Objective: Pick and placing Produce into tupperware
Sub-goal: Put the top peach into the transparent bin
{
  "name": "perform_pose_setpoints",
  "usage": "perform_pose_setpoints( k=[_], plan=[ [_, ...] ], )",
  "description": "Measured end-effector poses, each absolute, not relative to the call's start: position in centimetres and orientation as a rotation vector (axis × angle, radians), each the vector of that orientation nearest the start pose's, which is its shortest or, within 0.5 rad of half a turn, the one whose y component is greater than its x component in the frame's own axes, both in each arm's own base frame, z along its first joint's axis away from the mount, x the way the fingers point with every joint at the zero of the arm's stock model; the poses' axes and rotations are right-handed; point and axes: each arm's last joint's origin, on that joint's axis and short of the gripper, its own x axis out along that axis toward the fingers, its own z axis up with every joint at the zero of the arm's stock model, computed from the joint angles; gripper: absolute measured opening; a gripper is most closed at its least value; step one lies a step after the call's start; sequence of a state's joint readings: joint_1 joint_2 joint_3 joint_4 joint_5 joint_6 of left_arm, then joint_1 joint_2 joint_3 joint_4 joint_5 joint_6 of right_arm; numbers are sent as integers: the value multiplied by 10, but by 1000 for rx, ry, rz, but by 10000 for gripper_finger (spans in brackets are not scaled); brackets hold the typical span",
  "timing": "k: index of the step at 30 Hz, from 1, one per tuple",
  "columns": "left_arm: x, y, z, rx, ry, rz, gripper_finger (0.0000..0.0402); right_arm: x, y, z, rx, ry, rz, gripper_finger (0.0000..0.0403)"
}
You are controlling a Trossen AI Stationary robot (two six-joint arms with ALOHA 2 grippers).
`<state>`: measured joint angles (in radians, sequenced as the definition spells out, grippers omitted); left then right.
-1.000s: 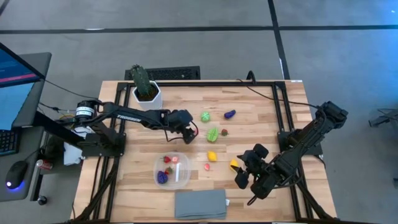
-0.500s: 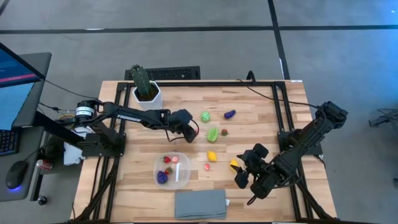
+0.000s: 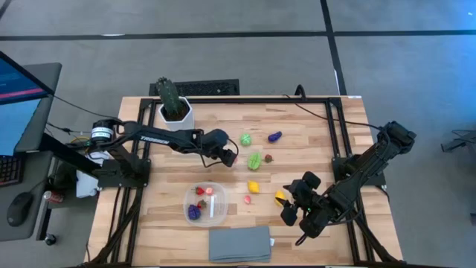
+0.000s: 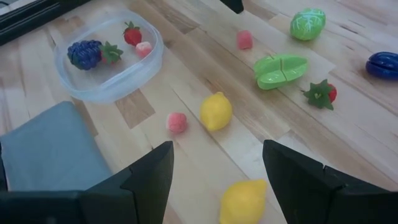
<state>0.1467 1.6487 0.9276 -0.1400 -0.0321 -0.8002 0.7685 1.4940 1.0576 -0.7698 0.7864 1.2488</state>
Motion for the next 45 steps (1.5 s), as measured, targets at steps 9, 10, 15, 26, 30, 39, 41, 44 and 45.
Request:
perform_pose_setpoints(
  k=[9,10,15,26,30,39,41,44,45],
  plan=[
    [347,40,150,-720,861,438,215,215,178,235,326,679,-504,271],
    [350,38,150,-706,862,432,215,215,178,235,328,681,-503,271],
    [356,39,151,-661,864,428,215,213,180,234,332,699,-487,271],
    [360,41,156,-549,865,350,215,214,178,234,326,700,-495,271],
    [361,38,157,-483,868,269,225,215,177,234,326,699,-502,271],
    [361,31,156,-205,899,227,265,216,176,234,330,698,-507,271],
    [361,30,156,-132,904,213,270,216,176,234,333,697,-507,271],
    [361,30,156,-68,909,186,272,216,176,235,335,695,-506,271],
    [361,31,156,-59,909,183,273,216,176,235,335,695,-506,271]
  ],
)
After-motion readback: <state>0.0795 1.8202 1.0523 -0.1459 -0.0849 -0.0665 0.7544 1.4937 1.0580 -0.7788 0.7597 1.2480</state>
